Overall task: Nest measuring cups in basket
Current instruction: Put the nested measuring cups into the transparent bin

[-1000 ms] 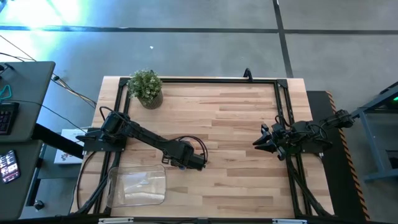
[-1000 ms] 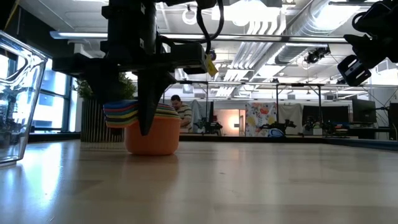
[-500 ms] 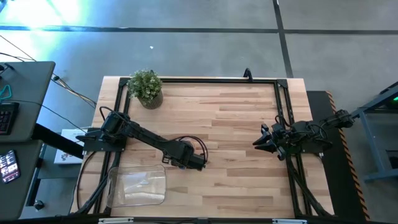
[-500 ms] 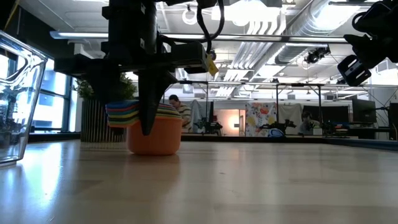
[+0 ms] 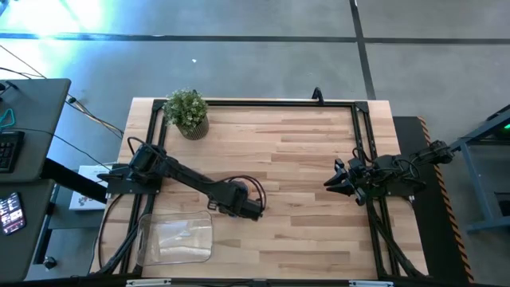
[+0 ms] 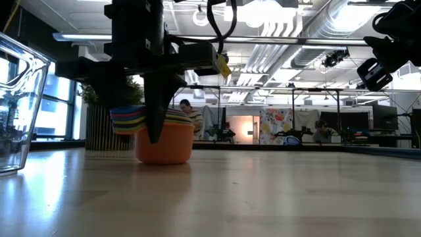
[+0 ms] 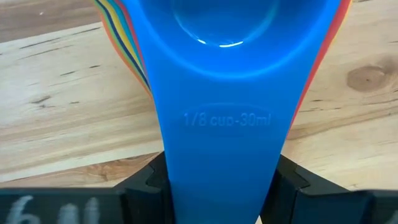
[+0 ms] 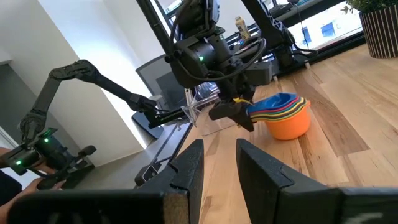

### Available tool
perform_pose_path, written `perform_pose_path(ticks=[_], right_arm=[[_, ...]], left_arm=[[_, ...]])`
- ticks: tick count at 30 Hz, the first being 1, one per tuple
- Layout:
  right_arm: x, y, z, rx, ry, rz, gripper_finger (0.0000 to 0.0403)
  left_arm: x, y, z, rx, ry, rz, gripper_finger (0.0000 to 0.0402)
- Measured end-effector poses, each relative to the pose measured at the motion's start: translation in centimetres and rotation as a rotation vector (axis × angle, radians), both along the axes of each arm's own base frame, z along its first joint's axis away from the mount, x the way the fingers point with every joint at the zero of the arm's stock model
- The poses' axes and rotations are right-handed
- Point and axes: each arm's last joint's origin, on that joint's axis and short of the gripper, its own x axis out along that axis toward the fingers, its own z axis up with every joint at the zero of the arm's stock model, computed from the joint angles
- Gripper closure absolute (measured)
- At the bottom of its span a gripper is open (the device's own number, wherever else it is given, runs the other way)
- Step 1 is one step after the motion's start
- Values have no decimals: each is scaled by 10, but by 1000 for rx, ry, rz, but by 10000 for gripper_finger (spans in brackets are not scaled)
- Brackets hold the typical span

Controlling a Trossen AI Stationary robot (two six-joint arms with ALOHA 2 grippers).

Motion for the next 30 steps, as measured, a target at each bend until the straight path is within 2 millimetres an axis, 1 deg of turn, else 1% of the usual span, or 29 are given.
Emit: perform_pose_path(ticks=[11,30], right_arm=[[0,0,0,0,0,0,316],[0,0,0,0,0,0,316]], left_arm=[[-2,-6,0,15,-9,-15,263],[-2,-7,1,18,-10,-55,263]])
